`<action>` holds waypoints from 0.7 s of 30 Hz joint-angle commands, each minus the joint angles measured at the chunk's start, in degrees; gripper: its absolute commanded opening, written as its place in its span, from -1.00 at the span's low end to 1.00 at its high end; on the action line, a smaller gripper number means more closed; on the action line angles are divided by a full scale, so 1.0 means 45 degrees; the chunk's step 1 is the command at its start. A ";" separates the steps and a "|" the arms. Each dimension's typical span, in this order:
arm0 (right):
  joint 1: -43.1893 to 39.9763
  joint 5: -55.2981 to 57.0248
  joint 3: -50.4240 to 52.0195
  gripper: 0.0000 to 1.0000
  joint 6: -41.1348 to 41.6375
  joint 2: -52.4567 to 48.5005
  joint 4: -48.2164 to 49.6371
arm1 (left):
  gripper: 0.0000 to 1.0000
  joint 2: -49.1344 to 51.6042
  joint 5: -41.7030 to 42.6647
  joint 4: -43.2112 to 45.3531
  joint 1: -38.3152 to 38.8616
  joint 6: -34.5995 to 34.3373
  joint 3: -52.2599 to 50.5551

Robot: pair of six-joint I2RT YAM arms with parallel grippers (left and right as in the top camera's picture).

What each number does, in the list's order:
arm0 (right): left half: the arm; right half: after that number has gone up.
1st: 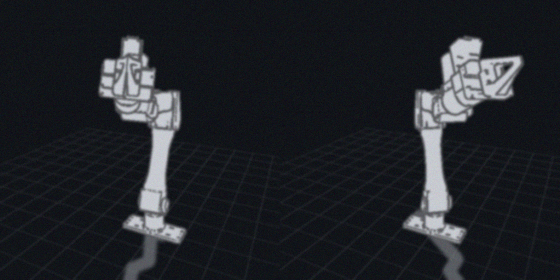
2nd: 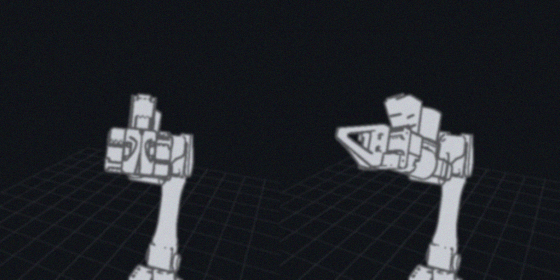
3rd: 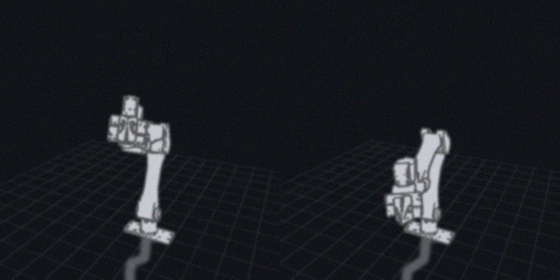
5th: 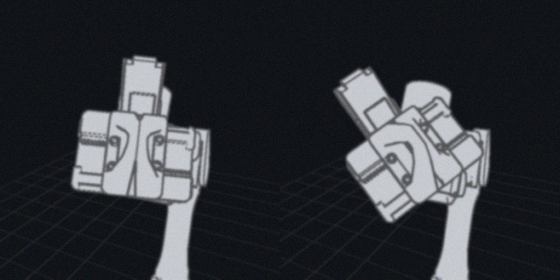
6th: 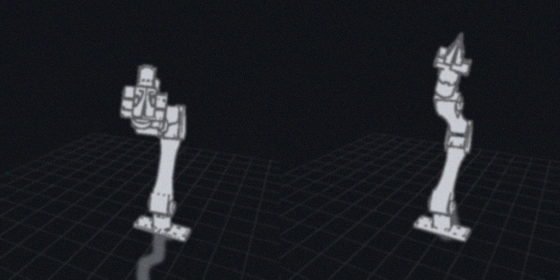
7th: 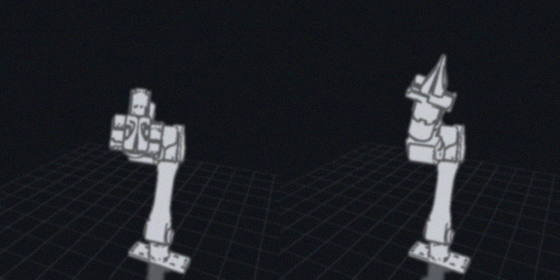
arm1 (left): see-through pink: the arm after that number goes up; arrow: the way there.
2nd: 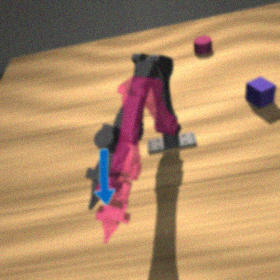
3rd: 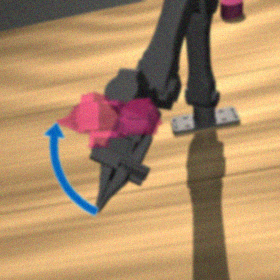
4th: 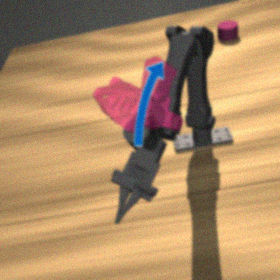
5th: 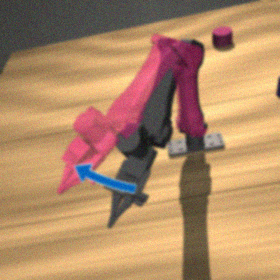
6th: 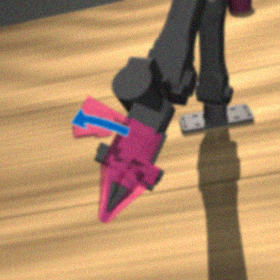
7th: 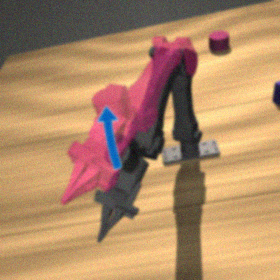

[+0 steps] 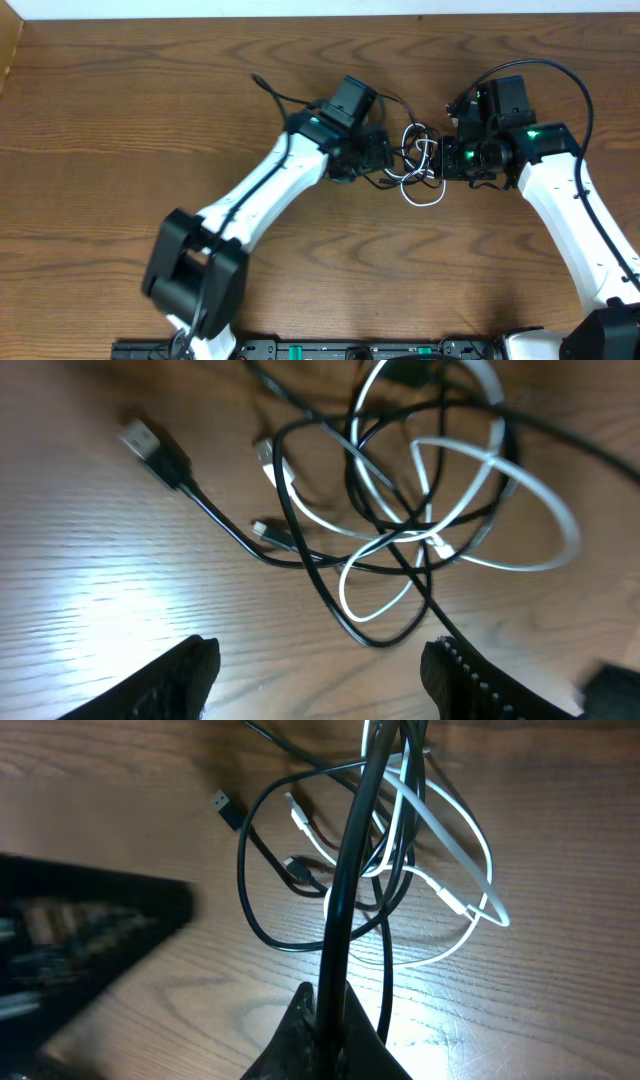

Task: Untangle cables

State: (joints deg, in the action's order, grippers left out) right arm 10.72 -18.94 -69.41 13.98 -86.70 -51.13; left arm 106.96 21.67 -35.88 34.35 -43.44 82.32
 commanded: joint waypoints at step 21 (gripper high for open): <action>-0.0063 0.1559 0.0083 -0.98 0.0525 0.0257 -0.0321 | -0.86 0.0306 0.1258 0.3050 -0.0476 0.0593 0.0034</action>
State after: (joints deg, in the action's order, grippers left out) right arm 10.72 -16.71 -69.36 14.06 -86.50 -52.14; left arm 116.29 27.03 -22.17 34.46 -47.99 81.93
